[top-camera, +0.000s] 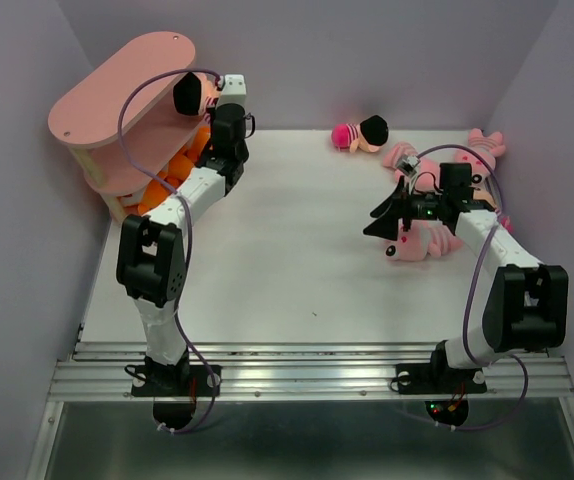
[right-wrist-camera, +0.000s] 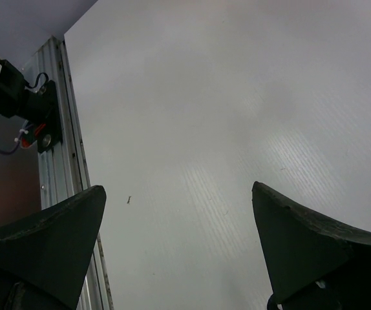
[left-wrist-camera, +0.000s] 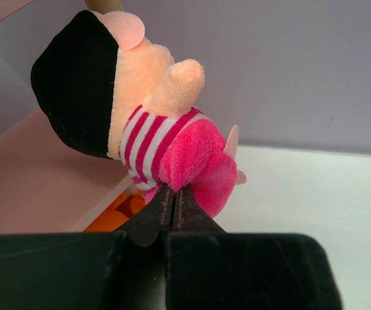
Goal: Place and organize the stuffed toys onto the shelf
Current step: Place the stuffed toy onto shelf
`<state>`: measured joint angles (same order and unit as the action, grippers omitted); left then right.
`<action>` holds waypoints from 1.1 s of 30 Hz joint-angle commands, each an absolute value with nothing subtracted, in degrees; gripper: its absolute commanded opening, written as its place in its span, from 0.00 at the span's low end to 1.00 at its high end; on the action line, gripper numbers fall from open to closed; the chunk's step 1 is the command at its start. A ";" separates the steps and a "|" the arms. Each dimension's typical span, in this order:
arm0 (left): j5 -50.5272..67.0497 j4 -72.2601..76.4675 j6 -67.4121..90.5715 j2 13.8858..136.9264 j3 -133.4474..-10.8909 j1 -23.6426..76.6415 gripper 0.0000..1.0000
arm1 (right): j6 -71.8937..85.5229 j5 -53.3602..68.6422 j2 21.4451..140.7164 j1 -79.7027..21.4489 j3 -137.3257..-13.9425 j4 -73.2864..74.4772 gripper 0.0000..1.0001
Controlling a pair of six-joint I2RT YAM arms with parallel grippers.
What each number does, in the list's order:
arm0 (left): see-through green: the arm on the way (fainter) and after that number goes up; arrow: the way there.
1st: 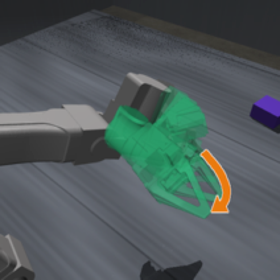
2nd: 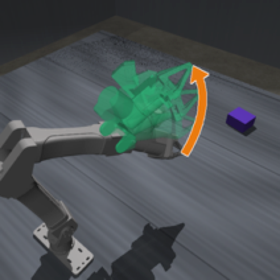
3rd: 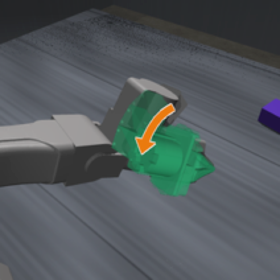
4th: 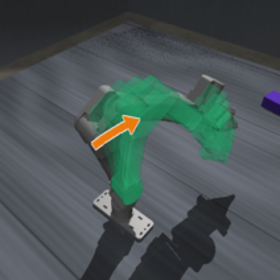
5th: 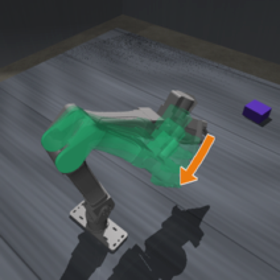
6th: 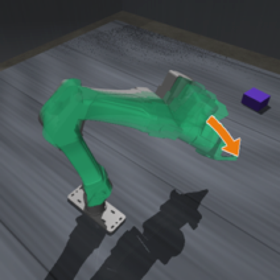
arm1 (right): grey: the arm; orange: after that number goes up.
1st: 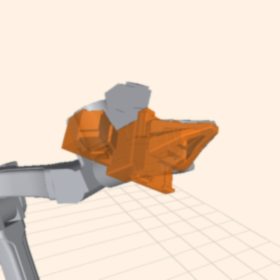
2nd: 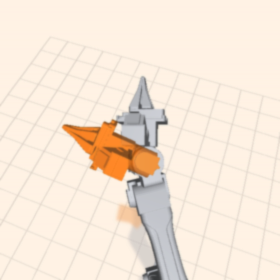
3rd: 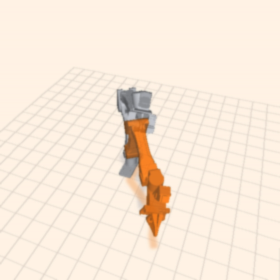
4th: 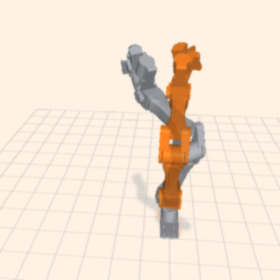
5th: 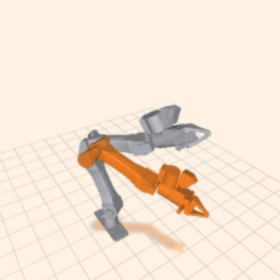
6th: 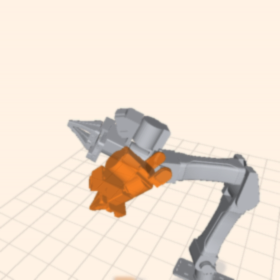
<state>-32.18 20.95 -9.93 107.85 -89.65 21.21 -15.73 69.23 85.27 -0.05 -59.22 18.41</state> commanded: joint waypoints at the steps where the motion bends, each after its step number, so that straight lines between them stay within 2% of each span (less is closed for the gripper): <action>1: -33.57 22.15 -8.44 107.22 -93.42 20.04 0.00 | -16.70 71.46 82.71 0.97 -59.24 16.52 1.00; 33: -41.57 19.51 -7.82 113.47 -102.30 16.61 0.00 | -16.00 74.35 82.18 3.60 -59.41 16.52 1.00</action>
<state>-39.20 17.65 -7.84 113.65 -98.74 17.26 -15.66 72.42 83.96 3.07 -59.18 18.39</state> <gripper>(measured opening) 0.037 0.998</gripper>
